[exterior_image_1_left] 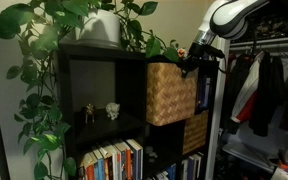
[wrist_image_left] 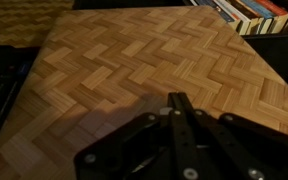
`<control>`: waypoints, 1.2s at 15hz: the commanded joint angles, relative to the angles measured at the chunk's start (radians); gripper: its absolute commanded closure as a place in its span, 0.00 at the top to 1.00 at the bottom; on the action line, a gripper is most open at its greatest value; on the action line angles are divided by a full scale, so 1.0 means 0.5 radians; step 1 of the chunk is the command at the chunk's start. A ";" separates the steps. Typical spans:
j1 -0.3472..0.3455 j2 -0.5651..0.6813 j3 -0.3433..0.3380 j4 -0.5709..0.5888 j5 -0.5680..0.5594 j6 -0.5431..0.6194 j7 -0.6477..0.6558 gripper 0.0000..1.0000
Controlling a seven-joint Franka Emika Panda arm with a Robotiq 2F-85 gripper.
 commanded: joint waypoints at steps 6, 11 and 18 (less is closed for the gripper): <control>-0.026 0.242 -0.037 0.154 -0.040 0.278 -0.056 0.03; -0.035 0.315 -0.036 0.219 -0.054 0.331 -0.058 0.04; -0.037 0.248 -0.028 0.205 -0.074 0.176 -0.054 0.29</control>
